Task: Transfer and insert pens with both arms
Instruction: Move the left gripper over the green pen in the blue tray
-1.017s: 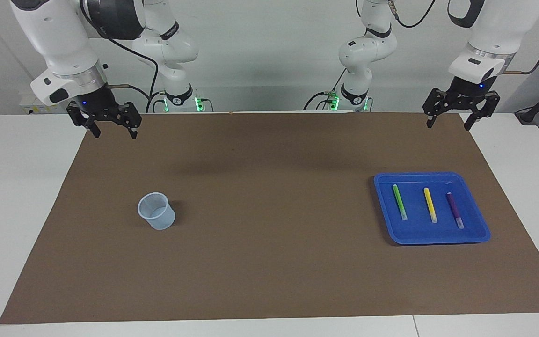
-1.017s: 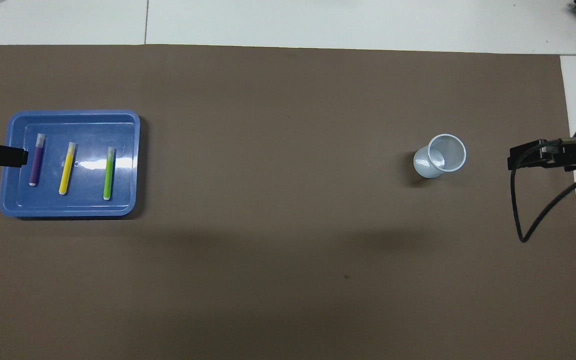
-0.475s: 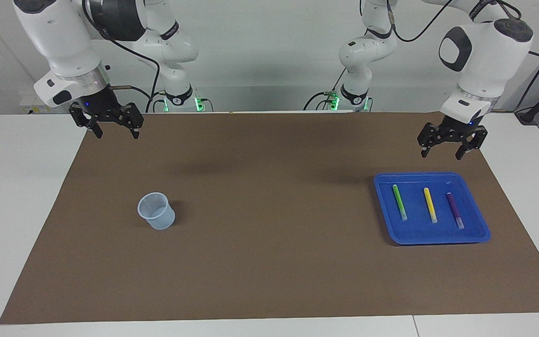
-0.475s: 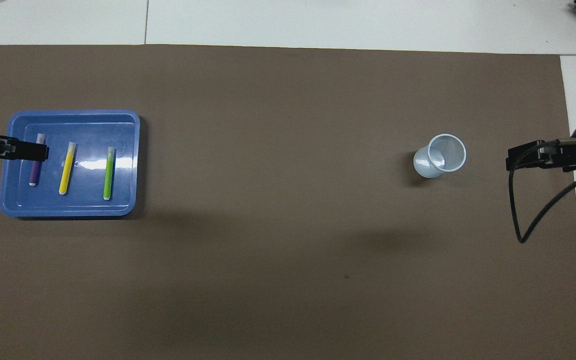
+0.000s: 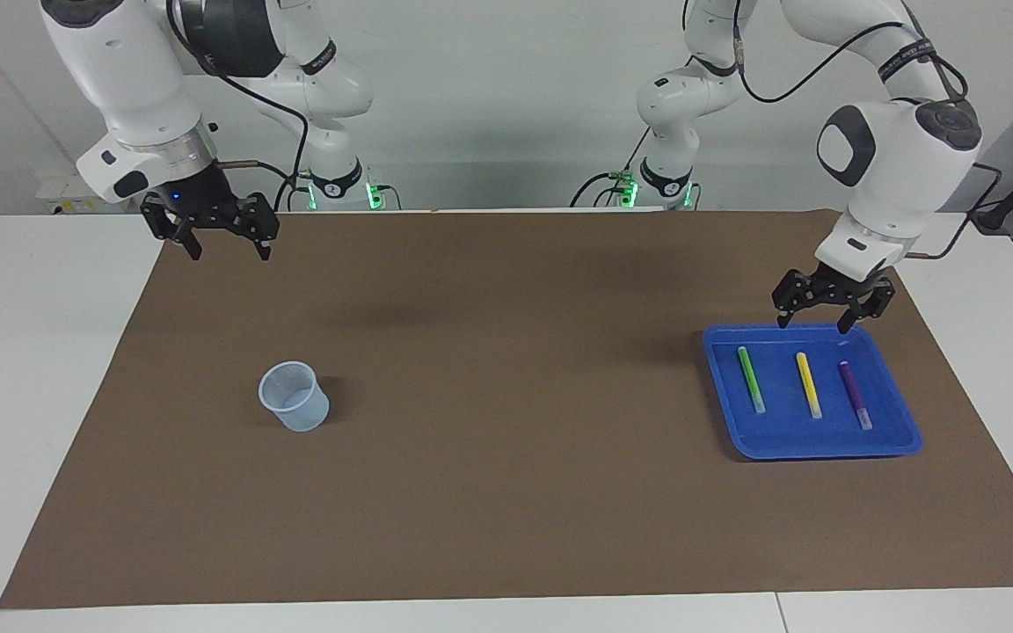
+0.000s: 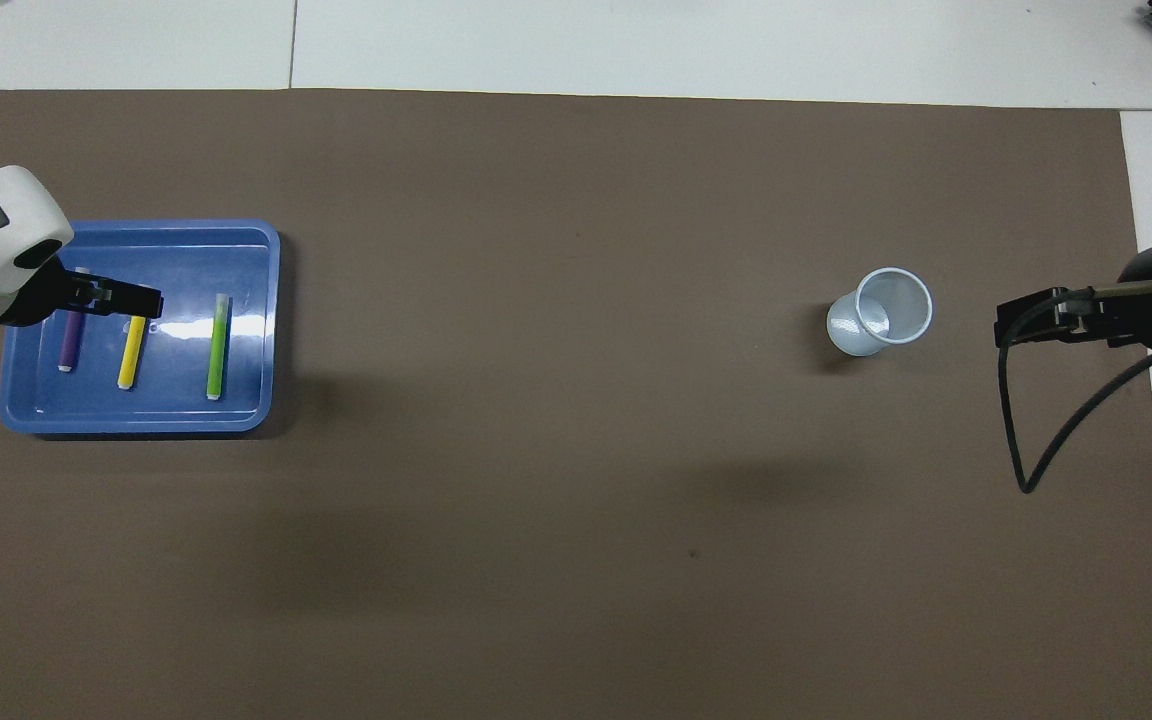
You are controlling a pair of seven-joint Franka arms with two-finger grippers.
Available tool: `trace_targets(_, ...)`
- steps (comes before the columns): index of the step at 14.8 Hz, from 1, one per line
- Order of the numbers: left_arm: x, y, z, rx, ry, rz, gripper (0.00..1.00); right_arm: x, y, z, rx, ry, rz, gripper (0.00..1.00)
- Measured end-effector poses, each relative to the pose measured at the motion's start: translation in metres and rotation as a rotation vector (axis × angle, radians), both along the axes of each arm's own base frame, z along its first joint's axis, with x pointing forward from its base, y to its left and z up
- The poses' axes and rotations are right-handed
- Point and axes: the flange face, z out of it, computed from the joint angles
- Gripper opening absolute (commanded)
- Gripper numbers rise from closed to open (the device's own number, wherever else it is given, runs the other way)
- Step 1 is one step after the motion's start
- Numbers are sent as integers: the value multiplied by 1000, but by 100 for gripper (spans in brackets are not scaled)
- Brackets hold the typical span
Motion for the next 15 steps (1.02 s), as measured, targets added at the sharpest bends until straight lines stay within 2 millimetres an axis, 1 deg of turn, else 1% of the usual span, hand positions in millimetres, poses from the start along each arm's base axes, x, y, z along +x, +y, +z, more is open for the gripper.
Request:
trace_targets(5, 9, 0, -19, -14, -11, -1, 98, -7, 0, -2, -1, 37, -1, 100)
trace_targets(6, 11, 1, -27, -19, -14, 1, 98, -7, 0, -2, -1, 38, -1, 100)
trace_targets(9, 19, 7, -66, -41, 8, 11, 98, -8, 1, -3, -2, 45, 2, 100)
trace_targets(11, 24, 9, -87, -55, 19, 14, 98, -8, 3, -4, -2, 46, 5, 100)
trace_targets(13, 25, 9, -97, -61, 28, 16, 98, -8, 4, -4, -2, 47, 8, 100)
trace_targets(15, 26, 9, -100, -63, 31, 16, 98, -9, 9, -4, 7, 47, 14, 100)
